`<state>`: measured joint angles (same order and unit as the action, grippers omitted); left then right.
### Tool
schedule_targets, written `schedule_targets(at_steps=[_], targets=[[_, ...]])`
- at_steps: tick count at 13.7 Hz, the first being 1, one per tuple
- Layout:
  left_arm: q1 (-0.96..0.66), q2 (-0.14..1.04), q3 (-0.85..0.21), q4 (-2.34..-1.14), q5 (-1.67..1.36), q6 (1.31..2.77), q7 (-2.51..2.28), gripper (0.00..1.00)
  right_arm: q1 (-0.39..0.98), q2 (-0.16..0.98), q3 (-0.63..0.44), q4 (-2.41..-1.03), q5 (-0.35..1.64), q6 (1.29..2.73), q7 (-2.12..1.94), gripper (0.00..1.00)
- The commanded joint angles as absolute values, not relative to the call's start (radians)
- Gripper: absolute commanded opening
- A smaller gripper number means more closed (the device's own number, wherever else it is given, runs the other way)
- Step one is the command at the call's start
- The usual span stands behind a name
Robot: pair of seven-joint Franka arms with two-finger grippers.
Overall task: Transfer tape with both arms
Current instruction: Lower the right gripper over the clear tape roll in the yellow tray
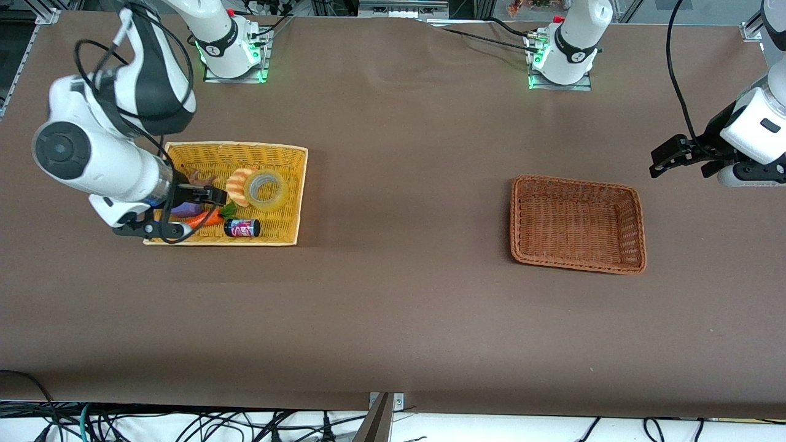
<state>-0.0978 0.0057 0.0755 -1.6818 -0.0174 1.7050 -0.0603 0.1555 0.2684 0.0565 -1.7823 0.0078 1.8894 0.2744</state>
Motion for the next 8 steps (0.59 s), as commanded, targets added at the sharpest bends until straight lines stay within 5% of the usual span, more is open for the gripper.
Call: schedule_targets(at_steps=[1,8], targets=[[-0.100,0.003,0.077,-1.675,-0.012,1.706,-0.046,1.00,0.149,0.186,0.127,-2.004,0.008,2.066,0.394,1.00],[-0.100,0.003,0.077,-1.675,-0.012,1.706,-0.046,1.00,0.150,0.179,0.192,-2.307,-0.001,2.423,0.487,1.00]])
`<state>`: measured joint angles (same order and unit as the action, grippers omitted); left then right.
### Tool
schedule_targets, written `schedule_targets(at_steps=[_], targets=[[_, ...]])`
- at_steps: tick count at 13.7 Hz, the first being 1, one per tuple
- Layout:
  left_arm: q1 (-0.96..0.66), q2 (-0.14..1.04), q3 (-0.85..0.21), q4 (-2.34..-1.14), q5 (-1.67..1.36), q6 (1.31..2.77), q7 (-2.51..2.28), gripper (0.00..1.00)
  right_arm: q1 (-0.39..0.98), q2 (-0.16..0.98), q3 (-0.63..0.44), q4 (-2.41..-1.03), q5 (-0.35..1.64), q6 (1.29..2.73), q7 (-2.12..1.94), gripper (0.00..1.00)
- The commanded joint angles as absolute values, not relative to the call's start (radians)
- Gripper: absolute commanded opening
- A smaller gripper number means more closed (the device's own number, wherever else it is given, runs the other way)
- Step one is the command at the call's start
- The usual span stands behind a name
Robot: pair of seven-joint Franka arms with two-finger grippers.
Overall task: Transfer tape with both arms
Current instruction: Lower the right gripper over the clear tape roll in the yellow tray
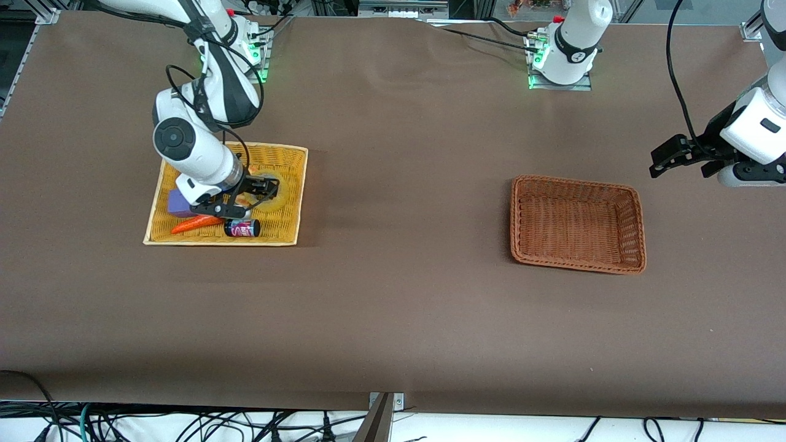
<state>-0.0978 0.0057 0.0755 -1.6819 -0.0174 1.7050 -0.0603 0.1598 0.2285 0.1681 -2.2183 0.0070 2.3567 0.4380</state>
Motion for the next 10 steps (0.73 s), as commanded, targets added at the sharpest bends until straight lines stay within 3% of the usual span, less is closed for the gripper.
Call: schedule_targets(at_steps=[1,10], targets=[[-0.100,0.003,0.075,-1.675,-0.012,1.706,-0.046,1.00,0.152,0.181,0.213,-2.319,-0.002,2.434,0.506,1.00],[-0.100,0.003,0.077,-1.675,-0.012,1.706,-0.046,1.00,0.175,0.216,0.225,-2.379,-0.005,2.557,0.540,1.00]])
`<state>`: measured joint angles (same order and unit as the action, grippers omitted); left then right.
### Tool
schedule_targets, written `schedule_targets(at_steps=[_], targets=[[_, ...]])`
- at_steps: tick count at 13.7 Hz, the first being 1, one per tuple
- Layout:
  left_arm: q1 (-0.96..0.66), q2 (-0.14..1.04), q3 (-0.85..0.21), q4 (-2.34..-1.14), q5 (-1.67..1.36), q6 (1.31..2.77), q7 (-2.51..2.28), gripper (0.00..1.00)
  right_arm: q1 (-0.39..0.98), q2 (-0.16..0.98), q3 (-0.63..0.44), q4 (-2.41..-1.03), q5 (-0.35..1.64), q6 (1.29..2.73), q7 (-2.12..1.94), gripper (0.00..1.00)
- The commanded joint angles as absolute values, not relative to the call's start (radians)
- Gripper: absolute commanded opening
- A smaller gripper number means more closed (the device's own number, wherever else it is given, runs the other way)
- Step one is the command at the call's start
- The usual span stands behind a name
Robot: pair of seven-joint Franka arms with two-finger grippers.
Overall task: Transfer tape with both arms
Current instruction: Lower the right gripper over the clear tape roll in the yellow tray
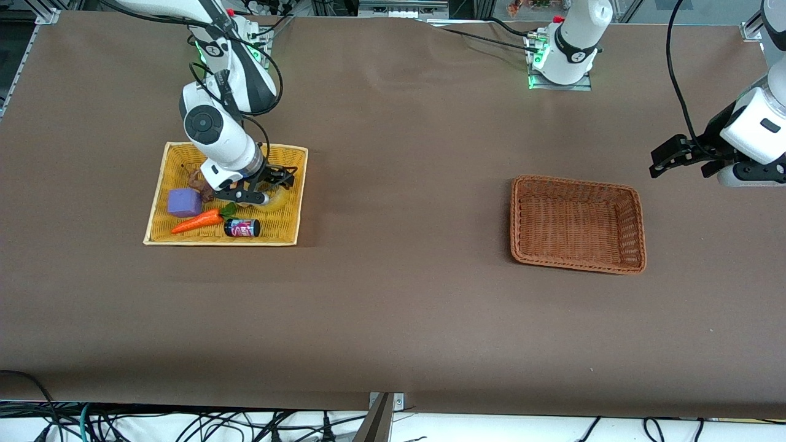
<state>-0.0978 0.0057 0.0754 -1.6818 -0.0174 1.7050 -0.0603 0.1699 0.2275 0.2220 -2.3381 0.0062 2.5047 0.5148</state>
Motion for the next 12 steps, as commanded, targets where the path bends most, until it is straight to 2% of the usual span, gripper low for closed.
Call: schedule_targets(at_steps=[1,8,9,10,11,12], targets=[[-0.100,0.003,0.077,-1.674,-0.012,1.707,-0.046,1.00,0.176,0.219,0.225,-2.388,-0.005,2.571,0.540,1.00],[-0.100,0.005,0.075,-1.675,-0.012,1.706,-0.046,1.00,0.204,0.262,0.224,-2.410,-0.005,2.654,0.569,1.00],[-0.100,0.005,0.077,-1.674,-0.012,1.706,-0.045,1.00,0.204,0.267,0.224,-2.410,-0.005,2.655,0.569,0.91],[-0.100,0.005,0.077,-1.675,-0.012,1.706,-0.046,1.00,0.204,0.268,0.224,-2.410,-0.006,2.655,0.568,0.58],[-0.100,0.005,0.075,-1.675,-0.012,1.704,-0.046,1.00,0.204,0.270,0.224,-2.408,-0.006,2.655,0.566,0.31],[-0.100,0.005,0.075,-1.674,-0.012,1.704,-0.045,1.00,0.204,0.268,0.224,-2.407,-0.014,2.654,0.563,0.13]])
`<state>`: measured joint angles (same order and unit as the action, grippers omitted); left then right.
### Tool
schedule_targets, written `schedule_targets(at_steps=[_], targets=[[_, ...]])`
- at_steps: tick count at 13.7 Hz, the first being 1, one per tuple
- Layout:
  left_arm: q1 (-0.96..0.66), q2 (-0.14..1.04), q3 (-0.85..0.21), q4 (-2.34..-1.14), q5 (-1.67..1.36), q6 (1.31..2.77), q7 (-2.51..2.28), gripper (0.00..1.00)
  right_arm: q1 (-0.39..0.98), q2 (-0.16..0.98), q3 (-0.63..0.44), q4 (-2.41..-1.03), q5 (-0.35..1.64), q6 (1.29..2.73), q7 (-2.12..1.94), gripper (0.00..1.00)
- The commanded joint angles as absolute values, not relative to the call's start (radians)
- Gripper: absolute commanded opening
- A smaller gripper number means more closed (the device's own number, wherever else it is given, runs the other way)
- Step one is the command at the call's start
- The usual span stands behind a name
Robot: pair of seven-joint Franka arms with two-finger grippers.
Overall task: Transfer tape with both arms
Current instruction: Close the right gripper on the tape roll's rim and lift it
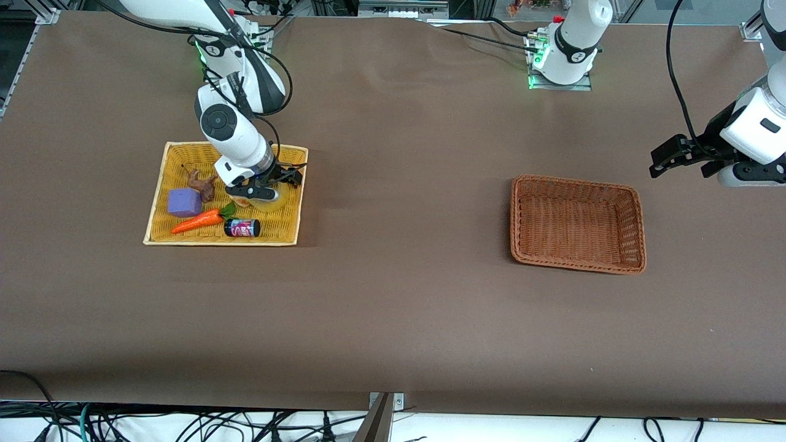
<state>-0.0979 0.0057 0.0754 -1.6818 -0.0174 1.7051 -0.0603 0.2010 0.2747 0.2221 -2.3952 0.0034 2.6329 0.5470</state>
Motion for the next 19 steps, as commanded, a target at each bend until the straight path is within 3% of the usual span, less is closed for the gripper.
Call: schedule_targets(at_steps=[1,5,8,10,13,19], targets=[[-0.100,0.005,0.077,-1.675,-0.012,1.704,-0.044,1.00,0.204,0.265,0.222,-2.407,-0.027,2.654,0.563,0.00],[-0.100,0.005,0.075,-1.675,-0.012,1.704,-0.046,1.00,0.202,0.252,0.218,-2.399,-0.031,2.648,0.557,0.00],[-0.100,0.005,0.075,-1.674,-0.012,1.704,-0.046,1.00,0.201,0.178,0.207,-2.363,-0.032,2.588,0.548,0.00],[-0.100,0.005,0.075,-1.674,-0.012,1.704,-0.045,1.00,0.201,0.170,0.209,-2.251,-0.034,2.446,0.548,0.00],[-0.101,0.005,0.075,-1.674,-0.012,1.704,-0.046,1.00,0.247,0.237,0.218,-1.972,-0.032,2.190,0.574,0.00],[-0.100,0.005,0.077,-1.674,-0.012,1.704,-0.044,1.00,0.475,0.460,0.216,-1.614,-0.043,2.137,0.921,0.00]])
